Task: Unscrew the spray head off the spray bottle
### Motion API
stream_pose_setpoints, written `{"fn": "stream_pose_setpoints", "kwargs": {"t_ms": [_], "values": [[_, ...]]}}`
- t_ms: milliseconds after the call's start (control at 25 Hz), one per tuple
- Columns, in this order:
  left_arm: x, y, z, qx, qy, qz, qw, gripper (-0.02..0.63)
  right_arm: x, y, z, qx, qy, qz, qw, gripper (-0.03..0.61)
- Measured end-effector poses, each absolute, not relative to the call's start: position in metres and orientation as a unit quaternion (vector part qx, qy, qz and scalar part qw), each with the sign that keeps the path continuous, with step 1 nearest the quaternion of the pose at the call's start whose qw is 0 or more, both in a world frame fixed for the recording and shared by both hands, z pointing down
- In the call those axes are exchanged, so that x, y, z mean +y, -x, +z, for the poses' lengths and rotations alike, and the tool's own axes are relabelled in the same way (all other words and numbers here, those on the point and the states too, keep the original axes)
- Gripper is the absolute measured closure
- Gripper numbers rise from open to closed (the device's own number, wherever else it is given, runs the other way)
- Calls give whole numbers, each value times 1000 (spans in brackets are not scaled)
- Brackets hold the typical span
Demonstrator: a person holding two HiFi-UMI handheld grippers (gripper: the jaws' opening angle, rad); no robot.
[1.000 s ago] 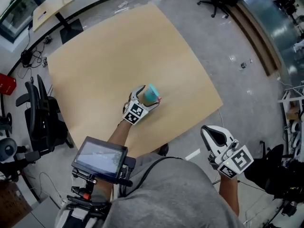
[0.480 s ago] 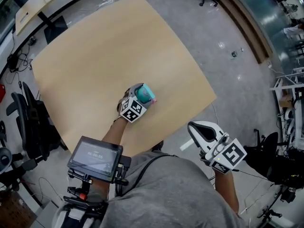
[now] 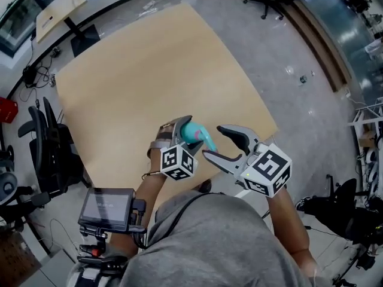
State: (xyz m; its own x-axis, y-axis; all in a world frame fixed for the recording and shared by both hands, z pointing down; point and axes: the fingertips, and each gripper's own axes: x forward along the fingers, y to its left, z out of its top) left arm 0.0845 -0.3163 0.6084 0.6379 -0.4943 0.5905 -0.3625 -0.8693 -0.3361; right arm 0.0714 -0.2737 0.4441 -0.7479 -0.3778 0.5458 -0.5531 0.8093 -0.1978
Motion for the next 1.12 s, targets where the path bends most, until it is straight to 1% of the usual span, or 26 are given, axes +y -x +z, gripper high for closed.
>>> {"fn": "stream_pose_setpoints", "kwargs": {"t_ms": [160, 320, 360, 400, 640, 720, 800, 840, 880, 920, 1000, 1120], "values": [[-303, -77, 583, 276, 877, -372, 125, 224, -267, -64, 470, -894, -250, 167, 332, 308], [-291, -73, 566, 300, 865, -377, 143, 224, -261, -56, 488, -875, -265, 124, 387, 310], [-287, -74, 561, 301, 863, -378, 145, 224, -256, -55, 488, -872, -263, 120, 394, 357], [-282, -76, 558, 301, 863, -378, 146, 224, -251, -55, 487, -871, -262, 119, 398, 419], [-254, -81, 544, 240, 898, -342, 136, 229, -228, -55, 472, -881, -227, 104, 402, 428], [-240, -82, 537, 195, 921, -316, 118, 230, -216, -53, 464, -890, -176, 58, 418, 434], [-217, -84, 526, 122, 943, -287, 113, 232, -195, -50, 455, -893, -76, -44, 442, 440], [-201, -85, 520, 74, 951, -275, 121, 232, -182, -48, 449, -887, -10, -110, 448, 455], [-184, -86, 515, 26, 954, -268, 133, 232, -170, -46, 443, -874, 55, -169, 452, 488], [-169, -88, 512, -13, 952, -267, 145, 232, -160, -45, 438, -857, 108, -214, 456, 561], [-154, -91, 509, -52, 946, -279, 159, 231, -150, -46, 434, -827, 171, -263, 466, 565], [-161, -94, 507, -31, 946, -287, 145, 232, -159, -49, 433, -810, 176, -294, 476, 563]]}}
